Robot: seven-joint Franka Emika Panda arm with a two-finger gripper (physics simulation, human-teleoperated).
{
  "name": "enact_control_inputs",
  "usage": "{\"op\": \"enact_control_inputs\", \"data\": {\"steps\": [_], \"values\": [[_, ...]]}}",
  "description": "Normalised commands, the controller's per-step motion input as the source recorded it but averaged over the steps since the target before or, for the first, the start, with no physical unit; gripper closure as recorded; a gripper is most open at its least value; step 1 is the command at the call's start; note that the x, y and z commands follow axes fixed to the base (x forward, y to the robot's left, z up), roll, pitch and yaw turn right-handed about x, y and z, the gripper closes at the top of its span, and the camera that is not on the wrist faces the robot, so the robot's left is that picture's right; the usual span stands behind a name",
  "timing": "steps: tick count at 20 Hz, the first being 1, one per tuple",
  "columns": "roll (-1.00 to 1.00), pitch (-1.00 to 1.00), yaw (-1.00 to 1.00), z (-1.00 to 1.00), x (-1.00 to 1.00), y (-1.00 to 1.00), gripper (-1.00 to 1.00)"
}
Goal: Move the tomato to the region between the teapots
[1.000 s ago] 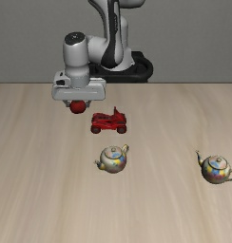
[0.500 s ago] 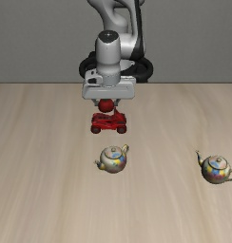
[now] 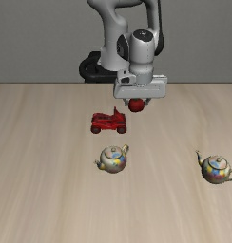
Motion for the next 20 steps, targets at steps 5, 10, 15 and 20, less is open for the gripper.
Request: {"op": "enact_control_inputs", "data": {"steps": [5, 10, 15, 20], "values": [[0.0, 0.0, 0.0, 0.6, 0.2, 0.2, 1.0], [0.0, 0.0, 0.0, 0.0, 1.0, 0.0, 1.0], [0.0, 0.0, 0.0, 0.0, 1.0, 0.0, 1.0], [0.0, 0.0, 0.0, 0.0, 1.0, 0.0, 1.0]]}}
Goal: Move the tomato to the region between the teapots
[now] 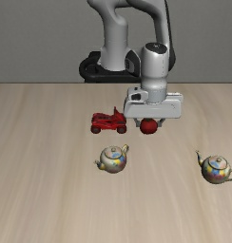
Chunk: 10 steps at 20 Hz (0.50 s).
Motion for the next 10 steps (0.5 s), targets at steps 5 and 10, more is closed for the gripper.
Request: {"op": "enact_control_inputs", "data": {"steps": [5, 10], "values": [[0.0, 0.0, 0.0, 0.0, 1.0, 0.0, 1.0], [0.0, 0.0, 0.0, 0.0, 1.0, 0.0, 1.0]]}}
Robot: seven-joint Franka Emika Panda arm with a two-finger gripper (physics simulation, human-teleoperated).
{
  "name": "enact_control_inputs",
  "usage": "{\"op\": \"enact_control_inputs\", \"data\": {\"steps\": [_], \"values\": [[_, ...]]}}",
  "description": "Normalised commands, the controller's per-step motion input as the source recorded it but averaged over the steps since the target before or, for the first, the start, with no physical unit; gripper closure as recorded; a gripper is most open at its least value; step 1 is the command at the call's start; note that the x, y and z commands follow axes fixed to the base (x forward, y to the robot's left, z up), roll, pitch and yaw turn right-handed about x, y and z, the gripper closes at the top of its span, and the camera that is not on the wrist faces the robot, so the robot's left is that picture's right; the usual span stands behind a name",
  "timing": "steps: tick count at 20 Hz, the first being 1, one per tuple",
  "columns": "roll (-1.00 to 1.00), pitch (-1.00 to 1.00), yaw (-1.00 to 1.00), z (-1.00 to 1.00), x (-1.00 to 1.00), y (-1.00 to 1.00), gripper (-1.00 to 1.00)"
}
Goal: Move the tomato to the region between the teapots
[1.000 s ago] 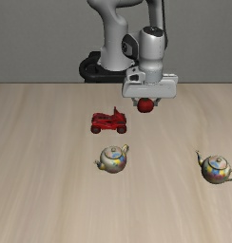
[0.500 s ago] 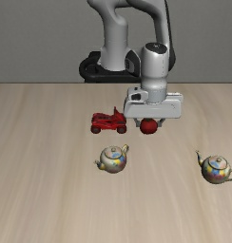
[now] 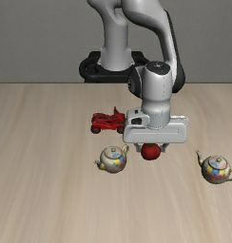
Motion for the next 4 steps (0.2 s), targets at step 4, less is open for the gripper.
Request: {"op": "enact_control_inputs", "data": {"steps": [4], "values": [[0.0, 0.0, 0.0, 0.0, 0.5, 0.5, 1.0]]}}
